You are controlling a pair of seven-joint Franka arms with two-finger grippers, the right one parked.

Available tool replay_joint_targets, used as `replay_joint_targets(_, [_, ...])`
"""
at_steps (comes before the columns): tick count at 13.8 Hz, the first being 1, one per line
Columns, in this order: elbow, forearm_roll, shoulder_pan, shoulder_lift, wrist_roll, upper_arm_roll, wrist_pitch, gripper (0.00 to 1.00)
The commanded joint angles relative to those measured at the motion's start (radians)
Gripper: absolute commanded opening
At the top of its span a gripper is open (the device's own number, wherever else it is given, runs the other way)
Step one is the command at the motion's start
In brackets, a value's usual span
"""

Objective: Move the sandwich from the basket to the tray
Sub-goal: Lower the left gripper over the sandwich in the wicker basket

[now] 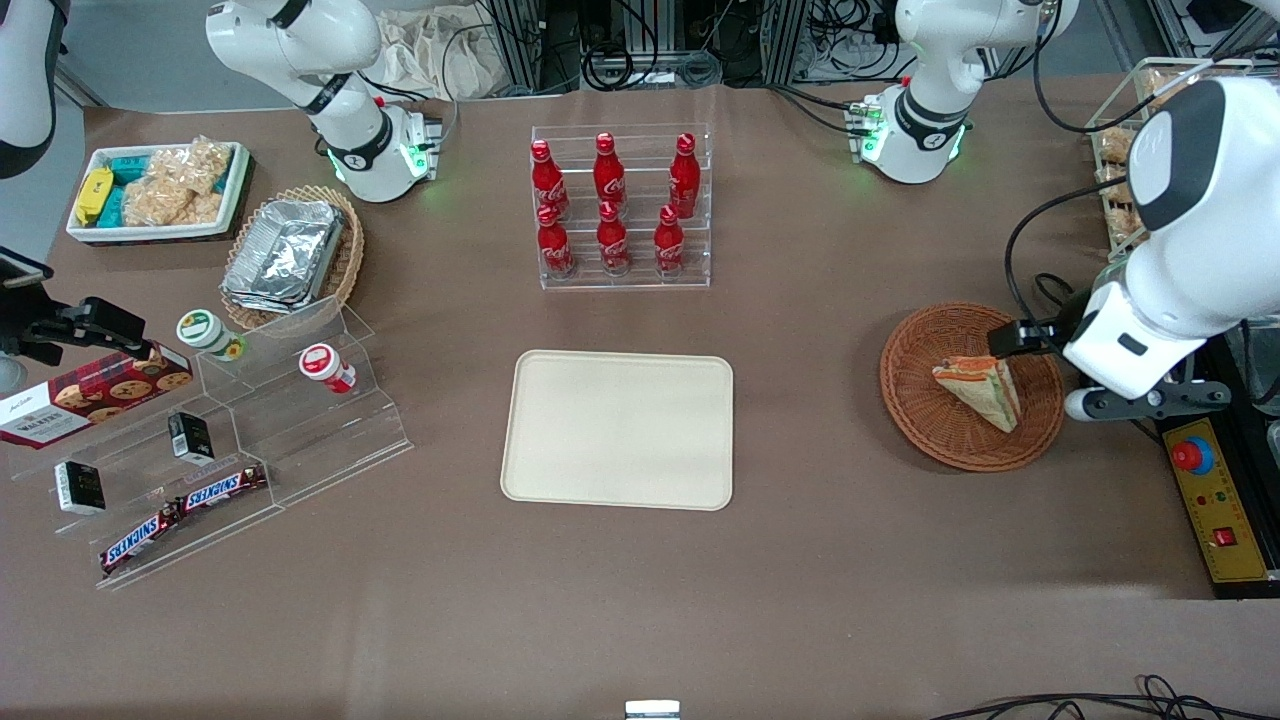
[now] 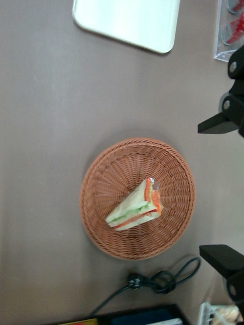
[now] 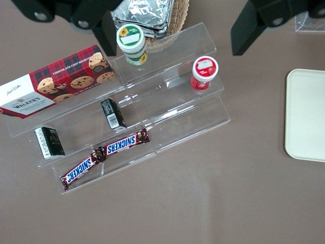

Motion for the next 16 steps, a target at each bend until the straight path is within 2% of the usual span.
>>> replay_joint_targets(1, [-0.147, -0.006, 0.048, -0.006, -0.211, 0.005, 0.151, 0.92])
replay_joint_targets(3, [-0.247, -0.006, 0.066, -0.015, -0.352, 0.011, 0.278, 0.95])
replay_joint_targets(6, [-0.322, -0.008, 0.092, -0.008, -0.507, 0.014, 0.377, 0.96])
replay_joint_targets(8, [-0.386, -0.009, 0.123, 0.002, -0.563, 0.016, 0.461, 0.98])
replay_joint_targets(13, [-0.569, -0.009, 0.12, 0.048, -0.654, 0.016, 0.726, 0.98])
replay_joint_targets(16, [-0.585, -0.008, 0.123, 0.081, -0.654, 0.016, 0.75, 0.97])
